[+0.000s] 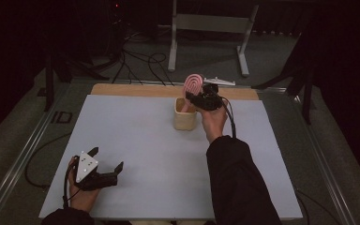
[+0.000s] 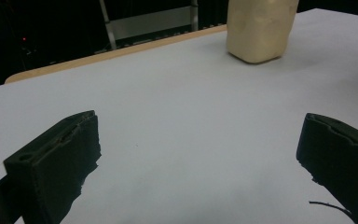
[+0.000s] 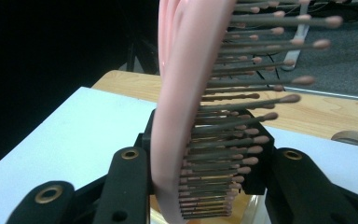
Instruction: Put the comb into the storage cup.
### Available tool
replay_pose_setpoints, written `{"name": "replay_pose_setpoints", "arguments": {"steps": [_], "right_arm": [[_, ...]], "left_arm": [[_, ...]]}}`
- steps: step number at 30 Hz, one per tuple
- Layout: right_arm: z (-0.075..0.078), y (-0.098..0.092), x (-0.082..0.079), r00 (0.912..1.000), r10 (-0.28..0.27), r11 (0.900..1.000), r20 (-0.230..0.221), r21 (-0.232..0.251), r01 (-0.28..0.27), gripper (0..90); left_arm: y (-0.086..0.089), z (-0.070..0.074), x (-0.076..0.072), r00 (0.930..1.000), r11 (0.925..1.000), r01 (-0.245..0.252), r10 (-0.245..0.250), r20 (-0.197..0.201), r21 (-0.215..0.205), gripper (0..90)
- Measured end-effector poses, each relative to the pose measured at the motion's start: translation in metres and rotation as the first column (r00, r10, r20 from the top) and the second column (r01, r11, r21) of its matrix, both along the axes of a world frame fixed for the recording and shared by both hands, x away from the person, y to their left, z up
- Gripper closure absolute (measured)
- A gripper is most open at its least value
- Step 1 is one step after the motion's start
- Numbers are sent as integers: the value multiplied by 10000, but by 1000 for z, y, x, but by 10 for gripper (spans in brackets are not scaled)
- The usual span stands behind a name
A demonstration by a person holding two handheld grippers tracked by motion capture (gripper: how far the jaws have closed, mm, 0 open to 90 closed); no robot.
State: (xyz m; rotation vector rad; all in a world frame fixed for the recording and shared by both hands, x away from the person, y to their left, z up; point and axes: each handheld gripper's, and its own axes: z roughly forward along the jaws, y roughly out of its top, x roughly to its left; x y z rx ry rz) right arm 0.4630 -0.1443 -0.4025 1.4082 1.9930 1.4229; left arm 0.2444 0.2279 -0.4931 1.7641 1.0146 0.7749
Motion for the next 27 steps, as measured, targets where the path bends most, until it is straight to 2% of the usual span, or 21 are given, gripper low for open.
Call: {"name": "replay_pose_setpoints", "arguments": {"steps": [27], "right_arm": [[-6,2,1,9999,31,10000,-107,-39,-31,623]], "left_arm": [[1,0,0,10000,10000,-7,7,18,-13,2]]}}
